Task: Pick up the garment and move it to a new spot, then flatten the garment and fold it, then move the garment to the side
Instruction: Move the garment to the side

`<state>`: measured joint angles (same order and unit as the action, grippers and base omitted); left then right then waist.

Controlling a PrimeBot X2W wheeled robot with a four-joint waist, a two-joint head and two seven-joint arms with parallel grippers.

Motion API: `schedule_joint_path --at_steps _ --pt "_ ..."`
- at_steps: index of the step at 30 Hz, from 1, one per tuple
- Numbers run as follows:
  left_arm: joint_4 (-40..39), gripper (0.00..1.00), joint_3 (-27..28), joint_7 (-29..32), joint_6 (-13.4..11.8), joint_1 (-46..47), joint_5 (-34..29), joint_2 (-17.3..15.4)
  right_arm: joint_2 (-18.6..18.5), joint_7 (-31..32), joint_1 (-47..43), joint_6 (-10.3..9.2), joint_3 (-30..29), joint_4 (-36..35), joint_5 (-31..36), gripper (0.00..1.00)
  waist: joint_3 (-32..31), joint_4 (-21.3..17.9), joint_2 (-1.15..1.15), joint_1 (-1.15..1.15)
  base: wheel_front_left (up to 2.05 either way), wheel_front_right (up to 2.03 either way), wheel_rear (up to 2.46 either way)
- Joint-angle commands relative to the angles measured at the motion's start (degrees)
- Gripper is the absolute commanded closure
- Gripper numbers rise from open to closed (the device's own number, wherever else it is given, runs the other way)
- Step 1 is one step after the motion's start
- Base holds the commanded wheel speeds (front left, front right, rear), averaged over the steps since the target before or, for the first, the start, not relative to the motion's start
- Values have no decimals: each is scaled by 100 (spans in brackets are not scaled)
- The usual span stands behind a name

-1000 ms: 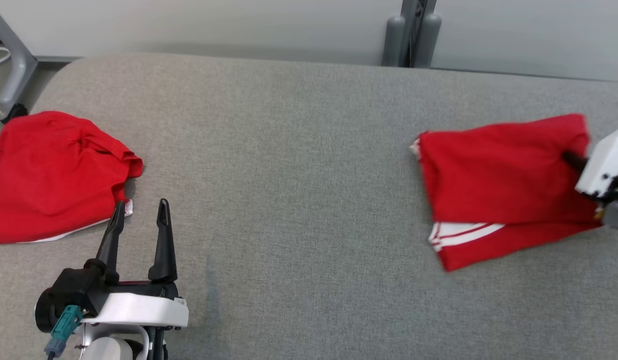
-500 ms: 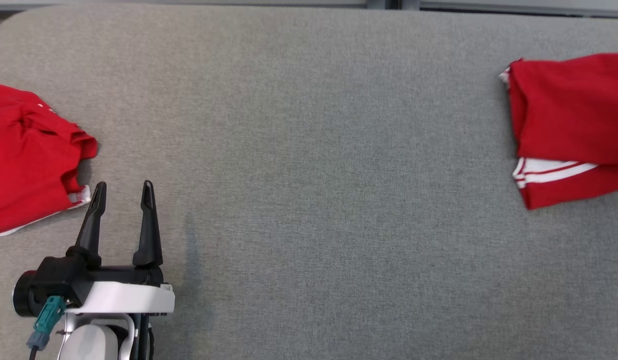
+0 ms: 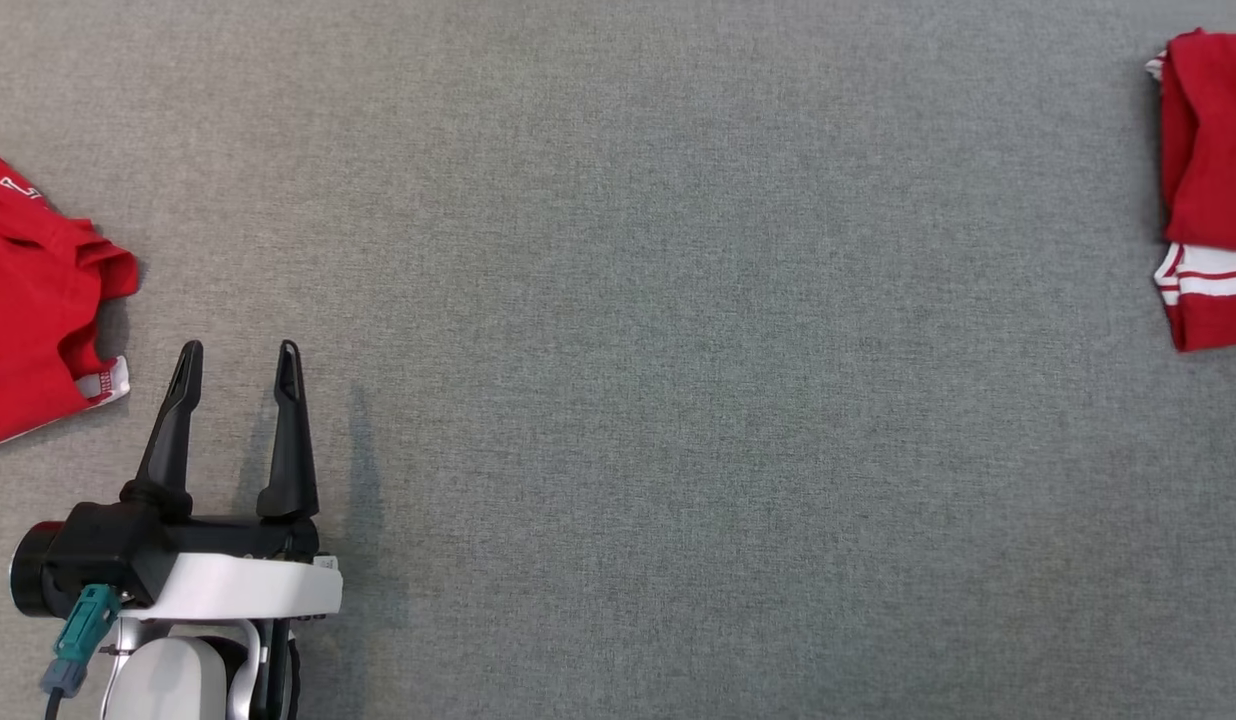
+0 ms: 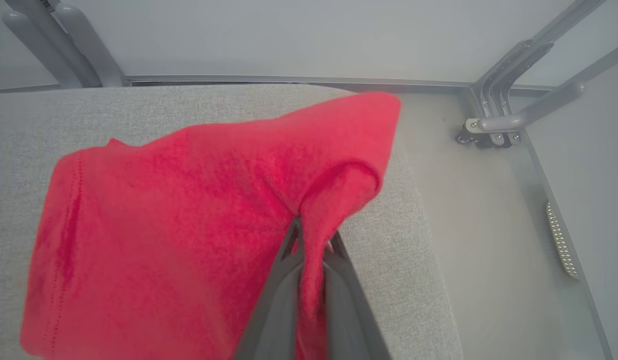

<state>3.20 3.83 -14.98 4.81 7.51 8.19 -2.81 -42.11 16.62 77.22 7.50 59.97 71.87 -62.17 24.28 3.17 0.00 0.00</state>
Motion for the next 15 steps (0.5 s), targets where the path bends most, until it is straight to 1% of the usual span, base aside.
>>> schedule_joint_path --at_steps 1,4,7,8,9,15 --pt "-31 0 24 -24 19 103 -45 -22 -22 -35 60 -2 11 39 24 100 24 -8 0 0 0 0 0" --pt "-37 0 15 -24 21 130 -45 -22 35 -57 44 -2 27 71 53 100 62 -20 0 0 0 0 0" --pt "-39 0 4 -24 25 142 -35 -23 -14 -163 42 -2 73 116 128 100 92 -25 0 0 0 0 0" --pt "-37 0 6 -24 25 139 -34 -22 -16 -208 55 -2 115 122 192 56 98 -25 0 0 0 0 0" --pt "-36 0 11 -24 24 140 -33 -22 -6 -264 86 -2 137 129 233 0 101 -27 0 0 0 0 0" --pt "-19 0 16 -24 -5 154 -10 -22 44 -471 166 -2 247 171 435 0 97 -36 0 0 0 0 0"
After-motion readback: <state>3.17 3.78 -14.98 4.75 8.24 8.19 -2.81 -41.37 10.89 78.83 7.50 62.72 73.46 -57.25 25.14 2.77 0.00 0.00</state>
